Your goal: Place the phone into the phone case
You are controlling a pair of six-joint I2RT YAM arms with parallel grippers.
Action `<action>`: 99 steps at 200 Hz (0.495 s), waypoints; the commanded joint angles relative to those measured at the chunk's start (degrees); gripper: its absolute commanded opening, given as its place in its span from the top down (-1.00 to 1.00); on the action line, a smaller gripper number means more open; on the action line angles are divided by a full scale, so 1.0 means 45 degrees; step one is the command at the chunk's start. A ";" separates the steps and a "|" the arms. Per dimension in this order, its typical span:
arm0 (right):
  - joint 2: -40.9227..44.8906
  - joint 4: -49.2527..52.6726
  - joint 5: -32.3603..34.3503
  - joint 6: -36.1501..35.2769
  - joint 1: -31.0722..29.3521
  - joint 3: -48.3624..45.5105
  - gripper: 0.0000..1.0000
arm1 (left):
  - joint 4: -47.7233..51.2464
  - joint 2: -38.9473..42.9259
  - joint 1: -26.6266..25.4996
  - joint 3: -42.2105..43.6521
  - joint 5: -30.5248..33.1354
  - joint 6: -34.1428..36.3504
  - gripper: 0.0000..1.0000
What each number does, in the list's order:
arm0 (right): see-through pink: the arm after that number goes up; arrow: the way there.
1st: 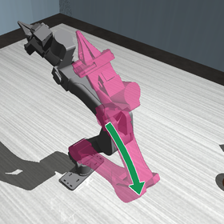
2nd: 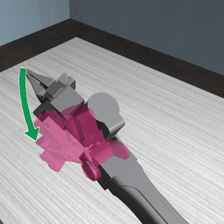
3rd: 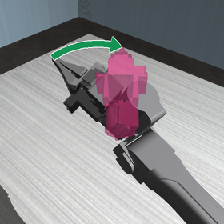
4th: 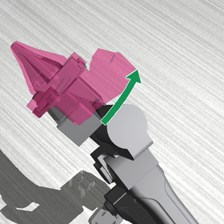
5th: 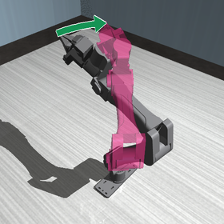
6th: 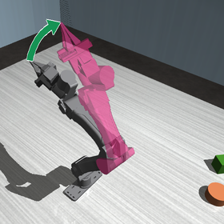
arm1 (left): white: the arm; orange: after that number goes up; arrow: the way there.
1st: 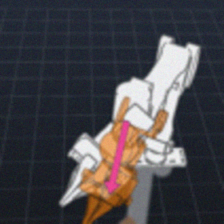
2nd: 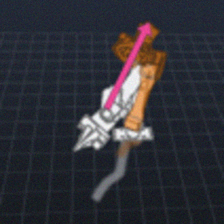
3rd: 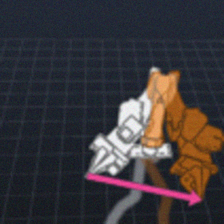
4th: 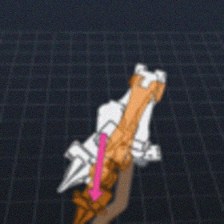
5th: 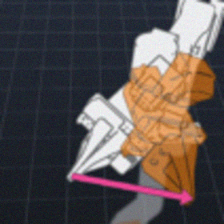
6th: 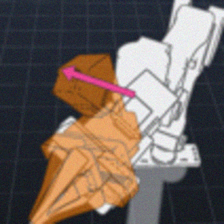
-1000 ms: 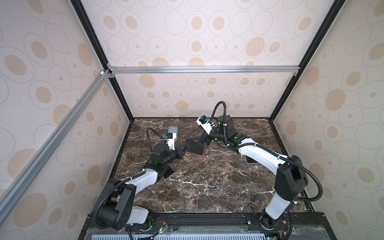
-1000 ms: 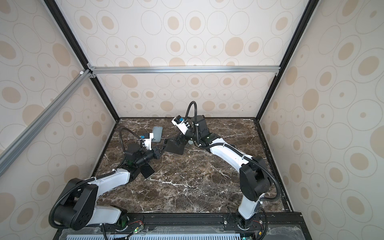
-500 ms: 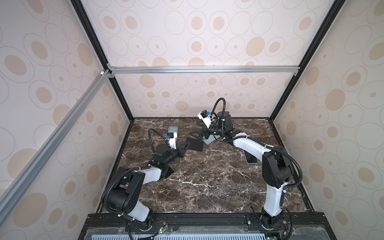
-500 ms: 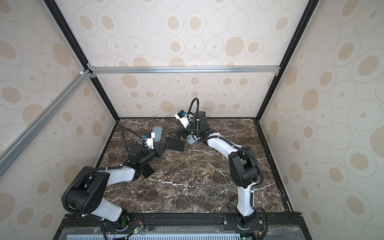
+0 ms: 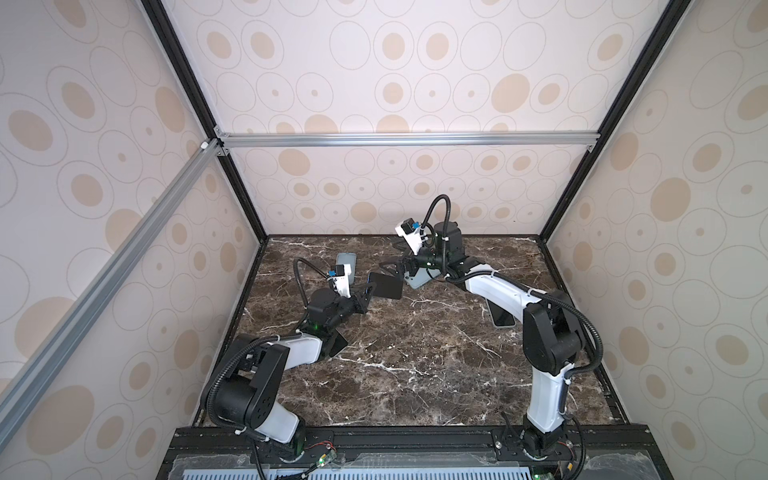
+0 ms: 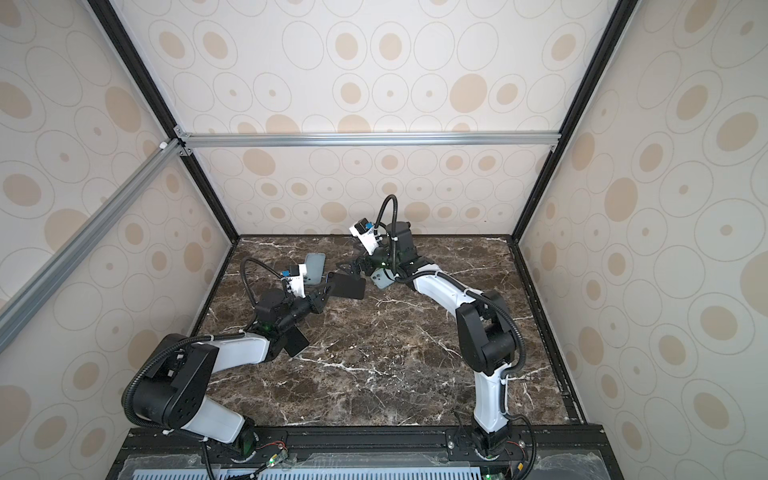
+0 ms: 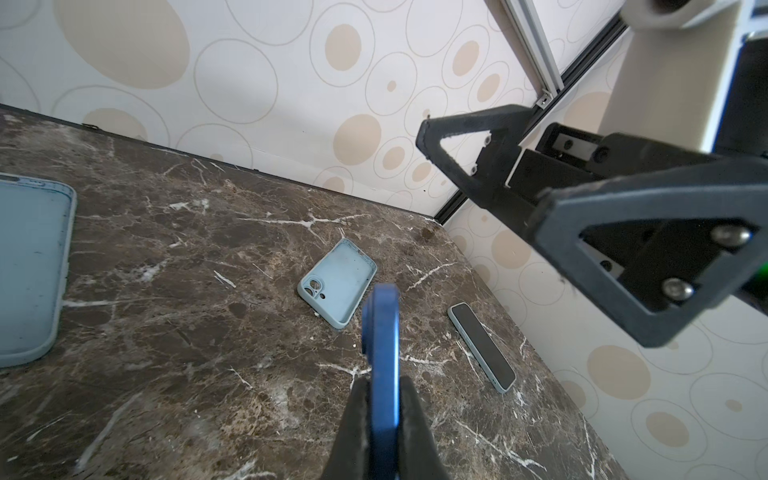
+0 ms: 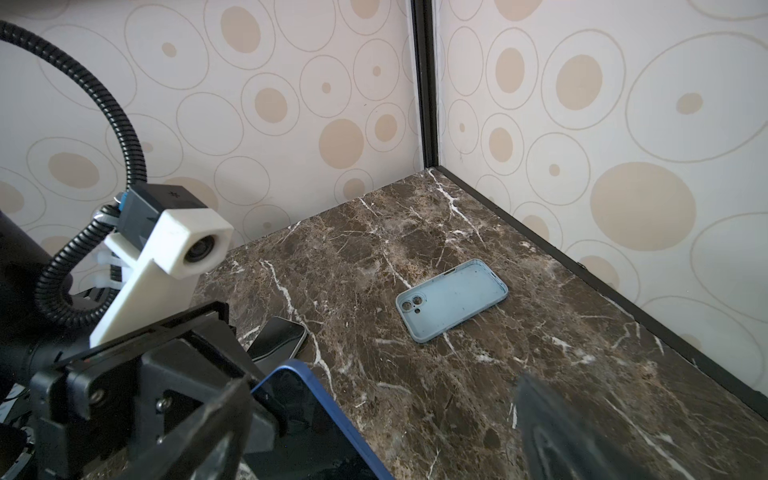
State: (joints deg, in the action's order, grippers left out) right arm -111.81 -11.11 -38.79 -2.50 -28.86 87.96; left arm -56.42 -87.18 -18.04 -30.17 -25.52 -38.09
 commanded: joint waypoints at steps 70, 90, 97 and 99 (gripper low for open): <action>0.1611 0.0381 0.0838 0.0593 0.0176 -0.0767 -0.99 | -0.3163 0.1130 0.0299 0.0503 0.0573 -0.1070 1.00; 0.2071 0.0636 0.0845 0.0940 0.0188 -0.0858 -0.99 | -0.3323 0.1441 0.0300 0.0490 0.0557 -0.1260 1.00; 0.2275 0.0622 0.0824 0.1155 0.0190 -0.0925 -0.99 | -0.3472 0.1566 0.0299 0.0504 0.0580 -0.1341 1.00; 0.2314 0.0631 0.0816 0.1214 0.0185 -0.0956 -0.99 | -0.3520 0.1615 0.0309 0.0511 0.0580 -0.1361 1.00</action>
State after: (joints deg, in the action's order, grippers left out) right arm -105.67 -8.88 -35.40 0.27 -28.16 84.62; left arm -63.75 -82.96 -17.10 -27.44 -23.42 -41.41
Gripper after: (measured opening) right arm 0.995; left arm 0.096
